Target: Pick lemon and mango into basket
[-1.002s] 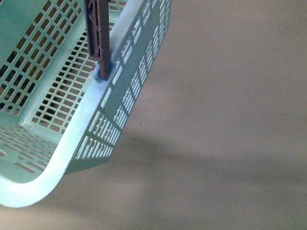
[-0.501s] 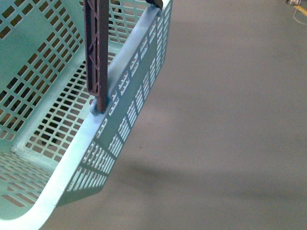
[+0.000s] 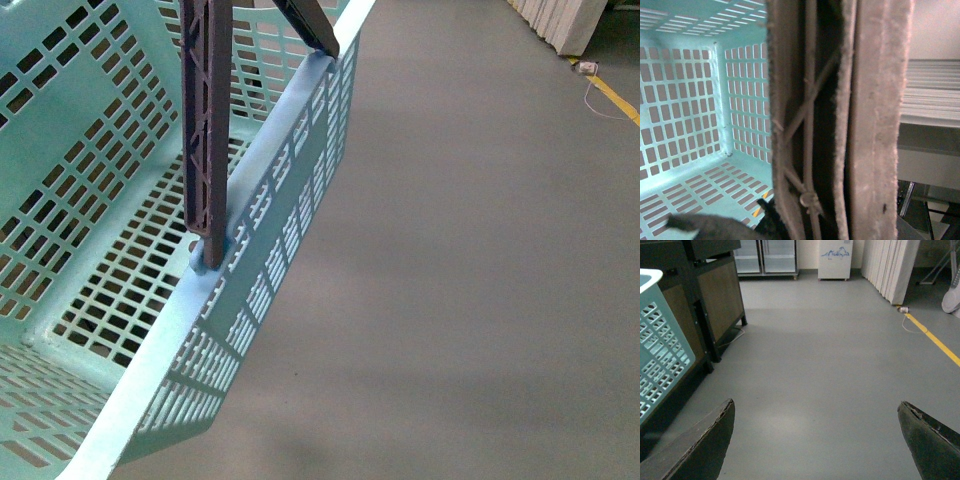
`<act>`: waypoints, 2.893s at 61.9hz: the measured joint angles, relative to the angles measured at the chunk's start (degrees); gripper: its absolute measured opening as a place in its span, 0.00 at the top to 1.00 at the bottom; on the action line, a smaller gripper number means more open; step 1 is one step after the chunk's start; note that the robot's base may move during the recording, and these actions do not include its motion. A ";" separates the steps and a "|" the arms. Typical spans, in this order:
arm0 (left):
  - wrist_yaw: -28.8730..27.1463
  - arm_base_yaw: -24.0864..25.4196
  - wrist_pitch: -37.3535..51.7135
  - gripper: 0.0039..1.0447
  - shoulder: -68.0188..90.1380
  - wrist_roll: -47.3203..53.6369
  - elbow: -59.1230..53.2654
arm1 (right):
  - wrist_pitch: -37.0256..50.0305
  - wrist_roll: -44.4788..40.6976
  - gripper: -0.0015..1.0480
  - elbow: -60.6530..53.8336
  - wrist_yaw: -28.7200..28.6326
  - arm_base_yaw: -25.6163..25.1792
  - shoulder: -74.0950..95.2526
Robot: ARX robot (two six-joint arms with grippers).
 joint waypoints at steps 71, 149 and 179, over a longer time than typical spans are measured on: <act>-0.02 0.00 0.00 0.86 0.00 0.00 0.00 | 0.00 0.00 0.08 0.00 -0.09 0.00 0.00; 0.00 -0.20 -0.02 0.86 -0.02 0.09 0.00 | 0.04 0.00 0.08 0.00 0.00 0.00 0.00; -0.11 -0.15 -0.02 0.86 -0.02 0.15 0.00 | 0.04 0.00 0.08 0.00 -0.13 0.00 0.00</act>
